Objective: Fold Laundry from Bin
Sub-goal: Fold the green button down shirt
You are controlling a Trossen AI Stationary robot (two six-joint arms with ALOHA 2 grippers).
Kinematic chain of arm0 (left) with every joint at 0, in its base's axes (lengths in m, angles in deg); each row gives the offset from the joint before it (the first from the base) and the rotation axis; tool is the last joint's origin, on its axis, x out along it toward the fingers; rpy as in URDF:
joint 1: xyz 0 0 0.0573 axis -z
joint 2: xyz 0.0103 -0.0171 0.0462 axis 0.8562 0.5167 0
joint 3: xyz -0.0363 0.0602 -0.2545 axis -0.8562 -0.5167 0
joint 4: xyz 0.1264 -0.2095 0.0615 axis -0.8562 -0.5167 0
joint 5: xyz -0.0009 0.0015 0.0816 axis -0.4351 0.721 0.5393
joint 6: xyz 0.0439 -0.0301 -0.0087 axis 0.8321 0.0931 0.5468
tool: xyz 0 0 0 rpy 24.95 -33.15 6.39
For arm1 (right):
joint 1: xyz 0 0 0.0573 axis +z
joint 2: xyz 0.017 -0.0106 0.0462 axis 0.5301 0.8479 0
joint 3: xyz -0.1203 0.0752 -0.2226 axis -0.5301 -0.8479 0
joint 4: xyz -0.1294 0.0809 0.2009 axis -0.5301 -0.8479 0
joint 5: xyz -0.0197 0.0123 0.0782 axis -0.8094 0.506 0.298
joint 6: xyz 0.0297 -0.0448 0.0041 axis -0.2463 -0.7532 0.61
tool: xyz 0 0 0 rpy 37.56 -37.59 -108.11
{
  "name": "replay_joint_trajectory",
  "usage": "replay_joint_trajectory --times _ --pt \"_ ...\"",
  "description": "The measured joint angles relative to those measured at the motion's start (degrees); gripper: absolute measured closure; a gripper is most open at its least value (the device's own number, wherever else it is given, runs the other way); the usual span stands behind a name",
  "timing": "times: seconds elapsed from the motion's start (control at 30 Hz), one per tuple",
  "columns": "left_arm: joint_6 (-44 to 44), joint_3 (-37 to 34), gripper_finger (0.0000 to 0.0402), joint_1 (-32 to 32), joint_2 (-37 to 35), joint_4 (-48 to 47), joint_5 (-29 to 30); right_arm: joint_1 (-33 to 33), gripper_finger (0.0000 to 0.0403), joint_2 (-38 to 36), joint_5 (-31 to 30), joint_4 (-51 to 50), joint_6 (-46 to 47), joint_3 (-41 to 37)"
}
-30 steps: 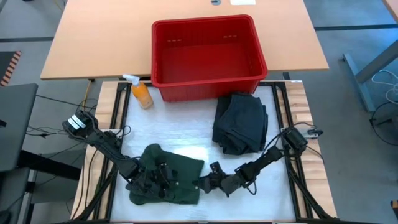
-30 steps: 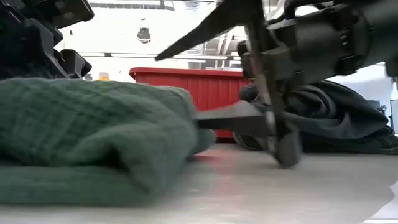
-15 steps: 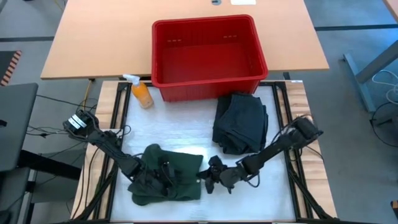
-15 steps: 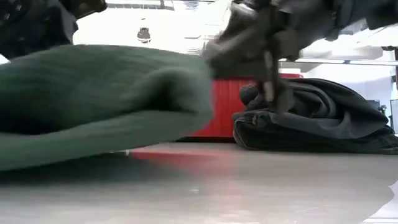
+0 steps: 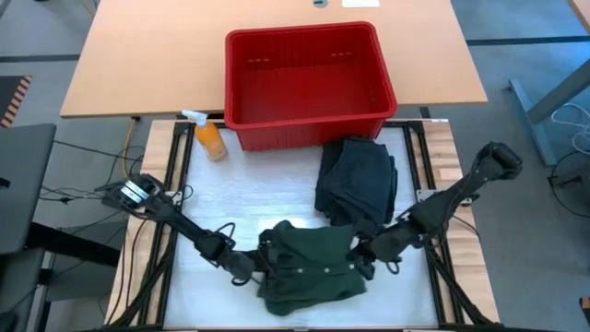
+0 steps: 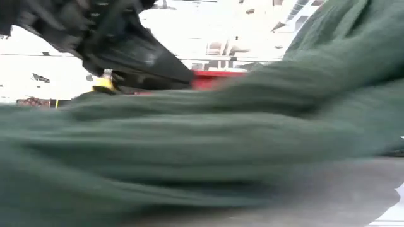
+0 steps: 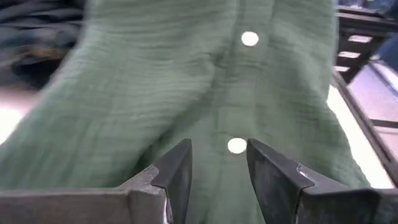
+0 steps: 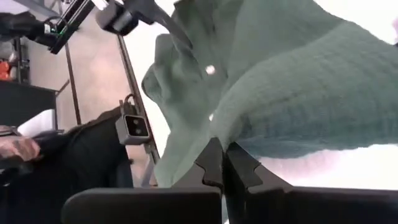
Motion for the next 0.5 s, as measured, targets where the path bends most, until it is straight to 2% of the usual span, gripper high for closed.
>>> replay_joint_trajectory --times 0.23,0.5 --pt "3.8 11.1 0.0259 -4.6 10.5 0.4 -10.1 -1.1 0.0386 0.3 -1.5 0.4 -6.1 4.3" --pt "7.5 26.5 0.0259 -9.4 24.7 -1.1 -14.6 -3.4 0.0386 12.0 2.1 0.1 -14.0 14.5"
